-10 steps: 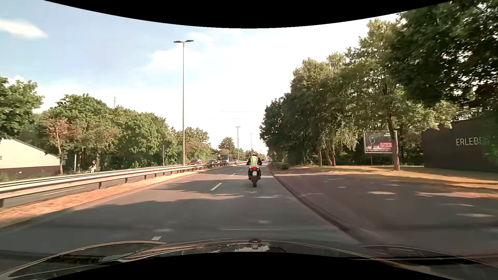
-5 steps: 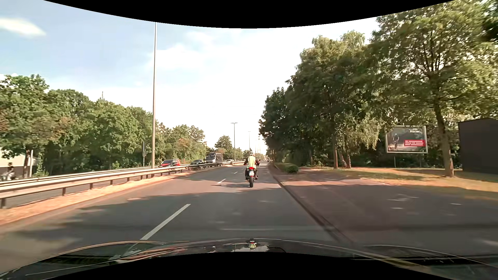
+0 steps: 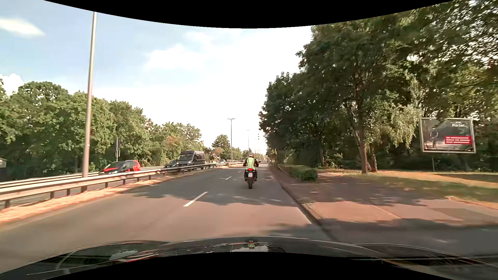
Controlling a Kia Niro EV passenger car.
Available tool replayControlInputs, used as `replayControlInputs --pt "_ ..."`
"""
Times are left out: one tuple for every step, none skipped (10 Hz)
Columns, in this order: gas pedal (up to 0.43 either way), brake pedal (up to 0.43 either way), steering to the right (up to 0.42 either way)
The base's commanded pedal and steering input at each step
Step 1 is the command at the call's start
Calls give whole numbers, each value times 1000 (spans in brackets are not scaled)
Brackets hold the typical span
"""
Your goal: Follow the waypoints while adhering to traffic rules and regulations
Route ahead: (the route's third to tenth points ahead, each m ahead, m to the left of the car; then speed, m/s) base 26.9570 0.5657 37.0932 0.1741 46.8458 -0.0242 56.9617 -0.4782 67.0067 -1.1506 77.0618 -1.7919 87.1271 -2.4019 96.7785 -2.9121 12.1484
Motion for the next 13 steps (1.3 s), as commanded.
replayControlInputs --pt "138 0 -2" --pt "138 0 -2" --pt "138 0 -2" --pt "138 0 -1" --pt "138 0 -1" --pt "138 0 -1" --pt "138 0 -1" --pt "150 0 0" --pt "169 0 0" --pt "177 0 2" --pt "177 0 5" --pt "177 0 6" --pt "177 0 6"
